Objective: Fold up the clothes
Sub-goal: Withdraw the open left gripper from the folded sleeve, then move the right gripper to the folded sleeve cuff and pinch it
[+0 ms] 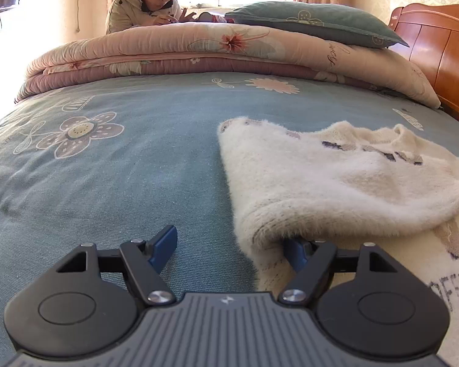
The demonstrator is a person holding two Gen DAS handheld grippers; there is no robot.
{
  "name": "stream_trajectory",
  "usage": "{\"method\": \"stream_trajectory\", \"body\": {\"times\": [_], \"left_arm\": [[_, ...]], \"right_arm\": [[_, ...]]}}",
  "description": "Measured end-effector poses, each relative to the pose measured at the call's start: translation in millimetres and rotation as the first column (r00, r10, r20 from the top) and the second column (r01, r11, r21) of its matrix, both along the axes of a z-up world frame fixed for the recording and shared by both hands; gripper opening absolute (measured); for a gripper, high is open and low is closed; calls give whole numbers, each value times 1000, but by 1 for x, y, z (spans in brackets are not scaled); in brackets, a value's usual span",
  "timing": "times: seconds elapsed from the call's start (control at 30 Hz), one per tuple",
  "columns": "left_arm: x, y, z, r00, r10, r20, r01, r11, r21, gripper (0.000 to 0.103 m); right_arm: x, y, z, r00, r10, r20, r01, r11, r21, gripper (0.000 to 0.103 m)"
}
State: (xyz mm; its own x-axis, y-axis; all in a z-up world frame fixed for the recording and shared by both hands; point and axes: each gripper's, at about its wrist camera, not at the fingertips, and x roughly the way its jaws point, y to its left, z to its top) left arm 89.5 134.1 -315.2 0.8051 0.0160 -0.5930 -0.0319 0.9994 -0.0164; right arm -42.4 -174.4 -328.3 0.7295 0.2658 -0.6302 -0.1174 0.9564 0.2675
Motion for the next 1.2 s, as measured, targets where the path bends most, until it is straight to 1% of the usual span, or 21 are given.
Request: {"method": "stream_trajectory", "body": {"times": [0.03, 0.07, 0.1, 0.13, 0.17, 0.27, 0.4, 0.47, 0.6, 0.67, 0.77, 0.8, 0.83, 0.87, 0.9, 0.93, 0.97, 1.0, 1.07, 1.17, 1.2], "left_arm": [[0, 2, 0, 1000, 2, -2, -2, 1000, -7, 77], [0, 2, -2, 1000, -2, -3, 2, 1000, 1, 77], [1, 1, -2, 1000, -11, -5, 11, 1000, 23, 77], [1, 2, -3, 1000, -14, -6, 14, 1000, 24, 78], [1, 2, -4, 1000, -17, -7, 17, 1000, 24, 79], [2, 5, -6, 1000, -24, -10, 25, 999, 22, 80], [3, 10, -8, 999, -42, -14, 42, 999, 10, 82], [3, 11, -10, 998, -58, -13, 58, 998, 19, 83], [2, 11, -11, 998, -63, -10, 63, 998, 16, 83], [3, 13, -11, 998, -66, -10, 66, 998, 0, 83], [4, 16, -12, 997, -71, -12, 71, 997, -18, 84], [4, 16, -12, 997, -71, -13, 71, 997, -19, 84], [4, 16, -12, 997, -72, -13, 71, 997, -19, 84], [4, 16, -12, 997, -72, -13, 71, 997, -19, 84], [4, 16, -12, 997, -72, -13, 71, 997, -18, 84], [4, 16, -12, 997, -72, -13, 71, 997, -17, 84], [4, 16, -12, 997, -72, -14, 72, 997, -18, 84], [4, 17, -12, 997, -73, -15, 73, 997, -19, 85], [5, 17, -12, 997, -75, -18, 75, 997, -19, 86], [7, 16, -12, 997, -76, -23, 76, 997, -13, 87], [7, 15, -12, 997, -77, -24, 76, 997, -10, 87]], "right_arm": [[0, 6, -3, 1000, 10, 7, -10, 999, -48, 103], [-1, 12, -4, 1000, 20, 19, -18, 995, -99, 103], [-2, 18, -6, 999, 23, 30, -18, 989, -144, 103], [-3, 24, -8, 999, 26, 41, -18, 982, -188, 103], [-4, 26, -10, 998, 22, 54, -10, 978, -207, 103], [-6, 25, -11, 997, 5, 73, 9, 980, -199, 103], [-7, 22, -14, 996, 14, 92, 5, 980, -197, 103], [-2, 21, -9, 997, 11, 73, 3, 983, -185, 103], [9, 19, 3, 999, 6, 34, -1, 987, -158, 102], [15, 18, 9, 1000, 4, 14, -2, 989, -145, 100], [43, 8, 37, 999, -8, 45, 9, 1000, -27, 97], [55, 4, 43, 999, -15, 45, 14, 1000, 9, 94], [73, -2, 45, 999, -38, 22, 37, 998, 47, 91], [91, -8, 47, 998, -60, -3, 60, 995, 84, 83], [108, -16, 41, 995, -90, -43, 94, 987, 129, 76], [125, -24, 36, 989, -117, -85, 130, 976, 173, 72], [138, -32, 27, 982, -141, -126, 166, 961, 222, 66], [149, -40, 17, 971, -161, -174, 205, 940, 274, 64], [162, -51, -1, 960, -173, -222, 246, 899, 362, 64], [170, -60, -12, 959, -200, -202, 272, 852, 448, 64], [173, -62, -15, 961, -196, -193, 266, 846, 463, 65]]}}
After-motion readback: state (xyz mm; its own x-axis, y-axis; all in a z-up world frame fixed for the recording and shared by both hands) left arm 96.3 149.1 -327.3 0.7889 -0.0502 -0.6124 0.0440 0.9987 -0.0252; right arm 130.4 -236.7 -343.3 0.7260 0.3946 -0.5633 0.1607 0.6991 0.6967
